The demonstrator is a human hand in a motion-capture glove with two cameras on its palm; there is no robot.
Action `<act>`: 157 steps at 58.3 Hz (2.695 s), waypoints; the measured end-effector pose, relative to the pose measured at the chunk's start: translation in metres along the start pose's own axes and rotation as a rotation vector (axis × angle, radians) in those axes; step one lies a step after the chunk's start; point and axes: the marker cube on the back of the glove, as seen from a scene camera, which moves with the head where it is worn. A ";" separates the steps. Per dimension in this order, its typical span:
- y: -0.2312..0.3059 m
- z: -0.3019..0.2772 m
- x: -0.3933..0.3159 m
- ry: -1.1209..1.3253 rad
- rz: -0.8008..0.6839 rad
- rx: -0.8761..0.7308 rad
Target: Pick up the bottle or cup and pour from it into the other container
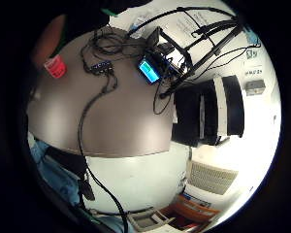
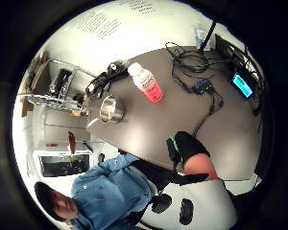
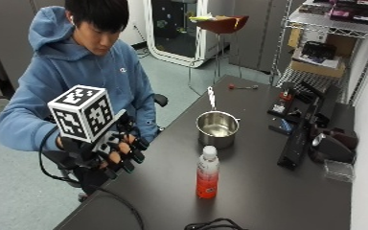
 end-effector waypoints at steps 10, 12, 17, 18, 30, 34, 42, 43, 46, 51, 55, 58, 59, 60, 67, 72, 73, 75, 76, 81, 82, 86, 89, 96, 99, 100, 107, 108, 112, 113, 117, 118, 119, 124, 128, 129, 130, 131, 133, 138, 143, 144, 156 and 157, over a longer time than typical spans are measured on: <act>-0.011 0.019 0.015 -0.081 -0.016 0.033; -0.014 0.023 0.017 -0.098 -0.021 0.041; -0.022 0.034 0.019 -0.145 -0.041 0.058; -0.024 0.036 0.019 -0.155 -0.045 0.059; -0.048 0.071 0.005 -0.381 -0.084 0.112; -0.058 0.083 -0.002 -0.450 -0.093 0.126; -0.078 0.105 -0.016 -0.557 -0.103 0.158; -0.081 0.108 -0.018 -0.579 -0.104 0.162; -0.088 0.118 -0.025 -0.649 -0.109 0.167; -0.099 0.134 -0.039 -0.754 -0.113 0.159; -0.107 0.147 -0.051 -0.804 -0.113 0.153; -0.112 0.155 -0.059 -0.819 -0.112 0.146; -0.114 0.157 -0.062 -0.822 -0.113 0.144; -0.116 0.159 -0.064 -0.826 -0.114 0.141; -0.126 0.171 -0.082 -0.887 -0.125 0.132; -0.132 0.178 -0.094 -0.932 -0.127 0.129; -0.133 0.179 -0.096 -0.941 -0.128 0.128; -0.134 0.182 -0.100 -0.961 -0.128 0.125; -0.135 0.183 -0.102 -0.973 -0.128 0.124; -0.143 0.188 -0.113 -1.050 -0.122 0.127; -0.145 0.189 -0.116 -1.065 -0.120 0.129; -0.152 0.196 -0.129 -1.122 -0.115 0.137; -0.157 0.200 -0.137 -1.151 -0.112 0.147; -0.167 0.207 -0.151 -1.192 -0.097 0.206; -0.171 0.209 -0.157 -1.236 -0.089 0.238; -0.172 0.209 -0.158 -1.251 -0.085 0.249; -0.177 0.210 -0.170 -1.298 -0.054 0.308; -0.177 0.210 -0.171 -1.299 -0.051 0.311; -0.179 0.209 -0.177 -1.310 -0.035 0.319; -0.179 0.209 -0.178 -1.311 -0.030 0.320; -0.180 0.207 -0.185 -1.306 -0.025 0.306; -0.180 0.206 -0.187 -1.301 -0.028 0.299; -0.180 0.205 -0.188 -1.294 -0.032 0.291; -0.179 0.194 -0.198 -1.204 -0.075 0.246; -0.180 0.180 -0.206 -1.116 -0.118 0.225; -0.180 0.176 -0.208 -1.096 -0.129 0.222; -0.181 0.171 -0.209 -1.076 -0.141 0.219; -0.181 0.166 -0.211 -1.055 -0.154 0.215; -0.181 0.156 -0.215 -1.010 -0.182 0.205; -0.188 0.128 -0.223 -0.857 -0.234 0.202; -0.190 0.103 -0.240 -0.664 -0.295 0.171; -0.188 0.099 -0.244 -0.625 -0.310 0.158; -0.182 0.064 -0.295 -0.153 -0.456 0.077; -0.182 0.062 -0.300 -0.122 -0.468 0.074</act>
